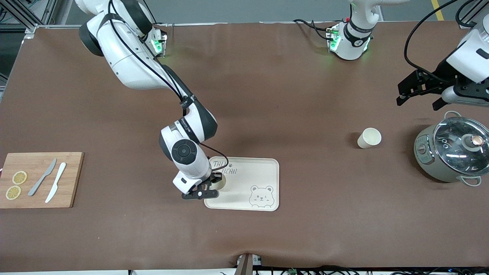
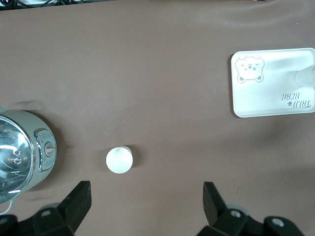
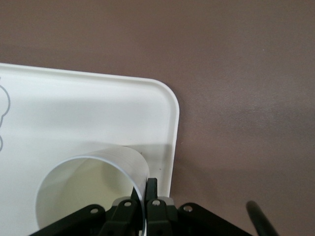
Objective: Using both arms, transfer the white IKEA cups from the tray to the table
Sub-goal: 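Lift the cup and carry it toward the cutting board with the right gripper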
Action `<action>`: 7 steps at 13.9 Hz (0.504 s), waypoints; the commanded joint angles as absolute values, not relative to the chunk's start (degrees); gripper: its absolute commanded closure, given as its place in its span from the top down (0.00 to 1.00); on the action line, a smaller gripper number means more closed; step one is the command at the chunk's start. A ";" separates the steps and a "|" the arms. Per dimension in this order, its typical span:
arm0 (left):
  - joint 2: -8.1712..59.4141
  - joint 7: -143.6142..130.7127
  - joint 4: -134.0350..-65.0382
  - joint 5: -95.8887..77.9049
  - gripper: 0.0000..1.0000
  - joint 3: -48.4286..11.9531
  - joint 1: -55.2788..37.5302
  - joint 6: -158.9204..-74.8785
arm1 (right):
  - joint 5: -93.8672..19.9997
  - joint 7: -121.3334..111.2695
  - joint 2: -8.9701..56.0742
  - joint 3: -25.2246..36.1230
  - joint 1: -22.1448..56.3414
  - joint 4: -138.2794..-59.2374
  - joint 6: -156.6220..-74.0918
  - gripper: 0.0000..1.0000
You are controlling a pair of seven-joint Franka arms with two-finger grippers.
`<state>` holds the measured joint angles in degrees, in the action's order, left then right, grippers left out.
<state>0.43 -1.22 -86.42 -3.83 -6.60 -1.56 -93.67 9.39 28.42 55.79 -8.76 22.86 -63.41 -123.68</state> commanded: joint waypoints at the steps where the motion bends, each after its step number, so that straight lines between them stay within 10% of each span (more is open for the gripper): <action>1: 0.18 -0.44 -86.75 -2.46 1.00 -6.77 -1.67 -94.92 | 7.31 28.65 54.33 -8.96 22.32 -62.31 -122.52 0.00; 7: 0.18 -0.44 -86.84 -2.46 1.00 -6.77 -1.67 -95.10 | 4.31 29.70 46.07 -9.32 21.97 -61.88 -108.92 0.00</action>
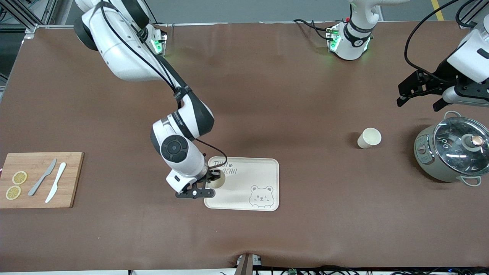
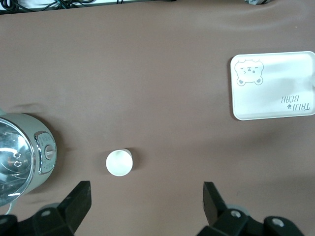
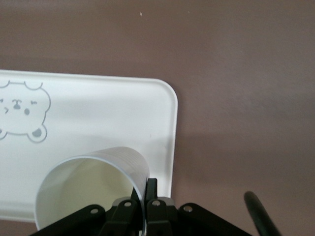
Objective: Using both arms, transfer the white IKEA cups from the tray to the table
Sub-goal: 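Lift the cup and carry it toward the cutting board with the right gripper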
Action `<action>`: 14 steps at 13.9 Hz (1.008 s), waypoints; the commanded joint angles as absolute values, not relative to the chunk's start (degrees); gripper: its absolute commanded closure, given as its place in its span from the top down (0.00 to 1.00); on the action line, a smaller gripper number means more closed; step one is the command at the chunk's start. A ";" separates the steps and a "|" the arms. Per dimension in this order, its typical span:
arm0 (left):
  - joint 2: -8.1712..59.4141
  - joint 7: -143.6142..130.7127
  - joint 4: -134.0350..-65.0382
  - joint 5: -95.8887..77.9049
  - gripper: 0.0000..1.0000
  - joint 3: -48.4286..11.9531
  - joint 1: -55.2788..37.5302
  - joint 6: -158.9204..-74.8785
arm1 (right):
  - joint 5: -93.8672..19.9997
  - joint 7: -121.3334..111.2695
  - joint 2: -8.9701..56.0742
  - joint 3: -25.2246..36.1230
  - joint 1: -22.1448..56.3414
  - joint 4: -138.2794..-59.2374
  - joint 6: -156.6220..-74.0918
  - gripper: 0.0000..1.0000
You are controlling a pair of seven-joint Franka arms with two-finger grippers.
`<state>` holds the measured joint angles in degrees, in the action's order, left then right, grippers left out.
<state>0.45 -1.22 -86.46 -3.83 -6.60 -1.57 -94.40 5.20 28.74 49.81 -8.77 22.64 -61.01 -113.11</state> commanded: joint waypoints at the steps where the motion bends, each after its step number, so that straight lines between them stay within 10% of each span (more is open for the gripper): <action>1: 0.18 -0.44 -86.84 -2.55 1.00 -6.77 -1.67 -95.10 | 3.87 29.62 44.23 -9.32 20.93 -61.88 -106.55 0.00; 14: 0.18 -0.44 -86.84 -2.46 1.00 -6.77 -1.76 -95.19 | 1.76 -2.61 24.01 -8.52 -0.50 -64.67 -84.90 0.00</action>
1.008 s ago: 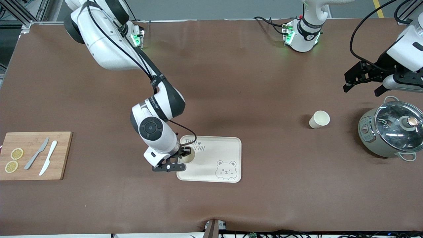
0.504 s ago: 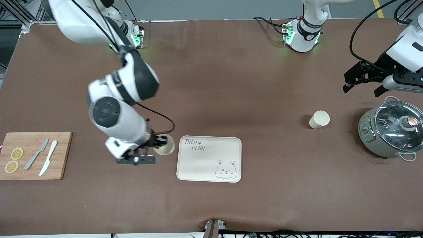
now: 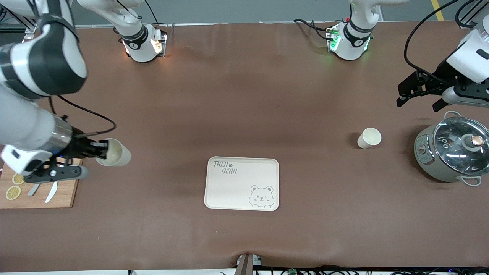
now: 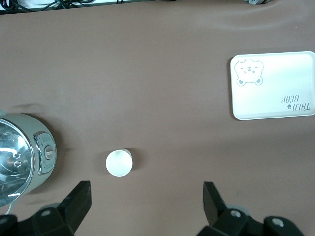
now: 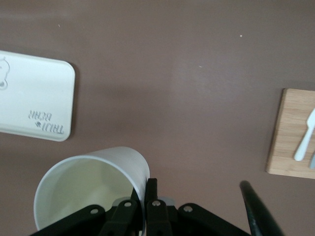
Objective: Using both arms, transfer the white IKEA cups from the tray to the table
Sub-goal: 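Lower the cup onto the table beside the cutting board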
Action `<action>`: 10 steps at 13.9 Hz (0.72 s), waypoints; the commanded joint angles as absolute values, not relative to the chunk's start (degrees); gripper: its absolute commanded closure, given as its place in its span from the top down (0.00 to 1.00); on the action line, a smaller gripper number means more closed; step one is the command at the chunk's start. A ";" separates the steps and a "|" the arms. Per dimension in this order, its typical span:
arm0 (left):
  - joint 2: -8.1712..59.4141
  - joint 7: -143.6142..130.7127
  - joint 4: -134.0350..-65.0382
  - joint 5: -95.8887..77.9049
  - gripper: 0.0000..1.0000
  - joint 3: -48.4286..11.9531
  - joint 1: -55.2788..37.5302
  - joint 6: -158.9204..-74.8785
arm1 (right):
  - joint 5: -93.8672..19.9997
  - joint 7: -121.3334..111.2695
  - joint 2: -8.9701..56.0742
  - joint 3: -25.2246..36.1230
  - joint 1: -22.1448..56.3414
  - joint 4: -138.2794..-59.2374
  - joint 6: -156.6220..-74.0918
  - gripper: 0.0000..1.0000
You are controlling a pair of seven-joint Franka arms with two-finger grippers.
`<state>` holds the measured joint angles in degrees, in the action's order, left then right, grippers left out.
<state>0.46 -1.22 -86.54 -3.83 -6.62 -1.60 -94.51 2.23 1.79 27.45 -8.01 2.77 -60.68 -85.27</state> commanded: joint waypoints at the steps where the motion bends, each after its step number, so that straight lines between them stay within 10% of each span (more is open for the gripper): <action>1: 0.18 -0.44 -86.84 -2.55 1.00 -6.77 -1.76 -95.19 | 1.76 -5.16 22.43 -8.53 -2.09 -66.69 -85.16 0.00; 10: 0.09 -0.44 -86.84 -2.55 1.00 -6.86 -1.58 -95.19 | 5.63 -11.36 18.81 -8.61 -7.91 -71.37 -85.96 0.00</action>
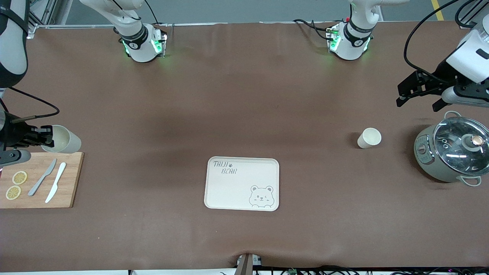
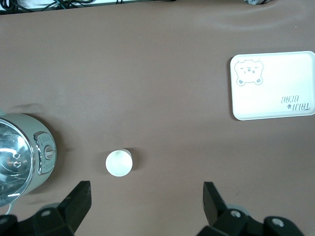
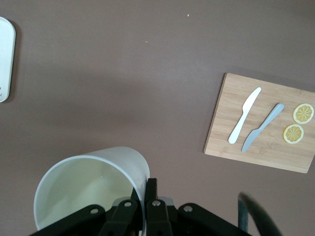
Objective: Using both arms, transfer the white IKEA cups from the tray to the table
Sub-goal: 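Lower the cup onto the table beside the cutting board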
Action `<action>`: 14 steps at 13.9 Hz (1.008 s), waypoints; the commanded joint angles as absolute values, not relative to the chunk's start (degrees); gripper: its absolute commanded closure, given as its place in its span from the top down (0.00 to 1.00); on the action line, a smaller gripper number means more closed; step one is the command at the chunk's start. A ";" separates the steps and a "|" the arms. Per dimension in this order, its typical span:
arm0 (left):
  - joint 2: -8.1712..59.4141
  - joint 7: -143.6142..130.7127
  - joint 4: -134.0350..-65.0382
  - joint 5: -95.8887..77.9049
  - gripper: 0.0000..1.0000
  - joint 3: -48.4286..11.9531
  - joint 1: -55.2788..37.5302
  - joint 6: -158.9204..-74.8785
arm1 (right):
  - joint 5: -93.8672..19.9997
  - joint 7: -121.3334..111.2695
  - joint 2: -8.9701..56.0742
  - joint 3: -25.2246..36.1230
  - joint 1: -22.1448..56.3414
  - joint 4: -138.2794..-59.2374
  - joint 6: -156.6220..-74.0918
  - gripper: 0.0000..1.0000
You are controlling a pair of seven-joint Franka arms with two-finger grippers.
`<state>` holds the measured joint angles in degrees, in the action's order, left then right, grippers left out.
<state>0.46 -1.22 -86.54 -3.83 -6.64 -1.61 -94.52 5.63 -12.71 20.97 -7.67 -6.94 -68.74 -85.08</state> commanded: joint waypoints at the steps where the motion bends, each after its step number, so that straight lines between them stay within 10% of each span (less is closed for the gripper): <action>1: 0.09 -0.44 -86.84 -2.46 1.00 -6.86 -1.58 -95.19 | 5.54 -11.16 18.81 -8.61 -8.00 -71.72 -86.04 0.00; 14: 0.09 -0.44 -86.57 -2.55 1.00 -6.86 -1.67 -95.19 | 3.60 -8.89 15.38 -8.44 -9.32 -103.60 -121.08 0.00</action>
